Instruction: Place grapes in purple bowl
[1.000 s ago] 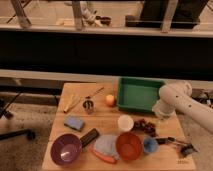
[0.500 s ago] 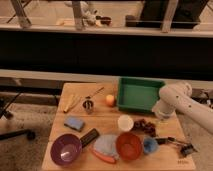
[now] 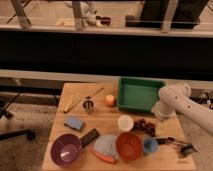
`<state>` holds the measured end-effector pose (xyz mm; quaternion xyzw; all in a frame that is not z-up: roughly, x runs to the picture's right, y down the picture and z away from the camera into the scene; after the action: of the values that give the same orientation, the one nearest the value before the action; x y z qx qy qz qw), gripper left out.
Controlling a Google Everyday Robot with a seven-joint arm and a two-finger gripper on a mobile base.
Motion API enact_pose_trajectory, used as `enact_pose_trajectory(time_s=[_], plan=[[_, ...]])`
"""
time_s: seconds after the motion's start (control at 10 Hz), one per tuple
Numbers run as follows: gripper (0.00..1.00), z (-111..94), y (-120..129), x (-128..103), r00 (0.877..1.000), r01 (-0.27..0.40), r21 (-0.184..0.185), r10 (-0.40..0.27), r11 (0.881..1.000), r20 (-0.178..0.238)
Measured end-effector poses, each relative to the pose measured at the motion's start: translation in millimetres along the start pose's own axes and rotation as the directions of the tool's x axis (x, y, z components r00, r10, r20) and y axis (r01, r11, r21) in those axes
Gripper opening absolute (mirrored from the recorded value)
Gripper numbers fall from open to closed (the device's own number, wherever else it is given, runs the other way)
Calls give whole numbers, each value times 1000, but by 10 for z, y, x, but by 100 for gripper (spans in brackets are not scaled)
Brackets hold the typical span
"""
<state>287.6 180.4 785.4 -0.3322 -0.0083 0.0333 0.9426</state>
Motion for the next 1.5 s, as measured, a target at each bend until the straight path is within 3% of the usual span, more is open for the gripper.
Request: enact_pose_trajectory(time_s=[1.5], plan=[[80,244,41,100,994,100,-16,-101,995,-39]])
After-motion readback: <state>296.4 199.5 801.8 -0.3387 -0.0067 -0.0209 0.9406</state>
